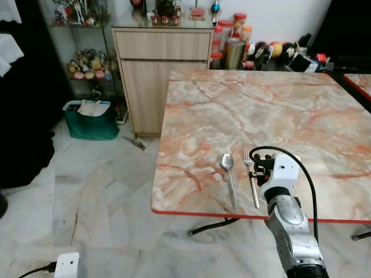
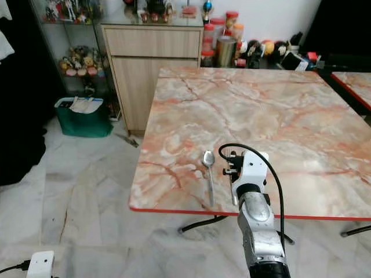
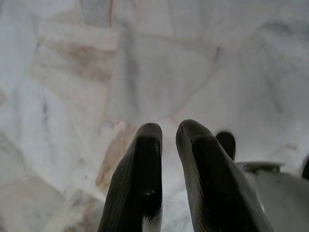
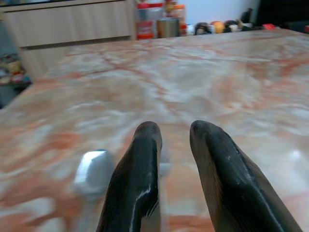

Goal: Setting the table

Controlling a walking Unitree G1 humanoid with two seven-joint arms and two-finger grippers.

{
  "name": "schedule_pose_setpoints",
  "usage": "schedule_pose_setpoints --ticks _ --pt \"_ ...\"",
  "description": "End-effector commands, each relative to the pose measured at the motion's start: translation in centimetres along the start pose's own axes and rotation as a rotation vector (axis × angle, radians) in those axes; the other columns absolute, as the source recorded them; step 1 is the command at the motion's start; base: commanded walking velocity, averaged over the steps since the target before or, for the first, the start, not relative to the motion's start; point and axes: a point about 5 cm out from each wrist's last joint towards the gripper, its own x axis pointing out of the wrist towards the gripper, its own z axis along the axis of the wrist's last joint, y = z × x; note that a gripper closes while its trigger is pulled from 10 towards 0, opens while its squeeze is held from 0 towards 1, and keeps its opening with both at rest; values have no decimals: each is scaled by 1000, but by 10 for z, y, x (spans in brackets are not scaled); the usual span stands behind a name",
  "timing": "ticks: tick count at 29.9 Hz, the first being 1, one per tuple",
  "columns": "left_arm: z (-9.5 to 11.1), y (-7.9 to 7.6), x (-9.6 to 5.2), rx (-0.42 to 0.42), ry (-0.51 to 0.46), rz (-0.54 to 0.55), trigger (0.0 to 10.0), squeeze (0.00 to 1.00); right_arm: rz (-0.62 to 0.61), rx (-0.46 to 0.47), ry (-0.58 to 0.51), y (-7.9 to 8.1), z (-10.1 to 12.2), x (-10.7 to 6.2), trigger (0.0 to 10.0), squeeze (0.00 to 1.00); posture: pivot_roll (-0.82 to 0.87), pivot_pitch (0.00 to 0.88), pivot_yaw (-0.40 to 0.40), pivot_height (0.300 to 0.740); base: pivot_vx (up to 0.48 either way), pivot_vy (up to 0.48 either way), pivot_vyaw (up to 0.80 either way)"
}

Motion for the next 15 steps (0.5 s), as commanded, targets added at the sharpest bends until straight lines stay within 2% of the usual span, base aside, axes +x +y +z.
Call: schedule_pose_setpoints --ticks 1,8,13,14,15 --pt "-4 -5 0 -1 18 -9 10000 0 -30 -7 2 -9 1 -1 10000 0 3 82 -19 740 311 0 0" --pt "-4 -5 0 -2 18 -9 10000 0 -33 -4 0 -9 2 -1 10000 0 3 86 -20 740 311 0 0" --pt "-4 -5 0 -12 19 -12 10000 0 -29 -1 0 -7 1 -1 10000 0 3 87 -19 740 0 0 0" --pt "-4 -5 0 -12 19 -13 10000 0 -27 8 0 -6 1 -2 10000 949 3 87 -20 740 0 0 0" --pt "-4 -6 0 -12 19 -14 10000 0 -25 14 0 -5 1 -2 10000 949 3 87 -20 740 0 0 0"
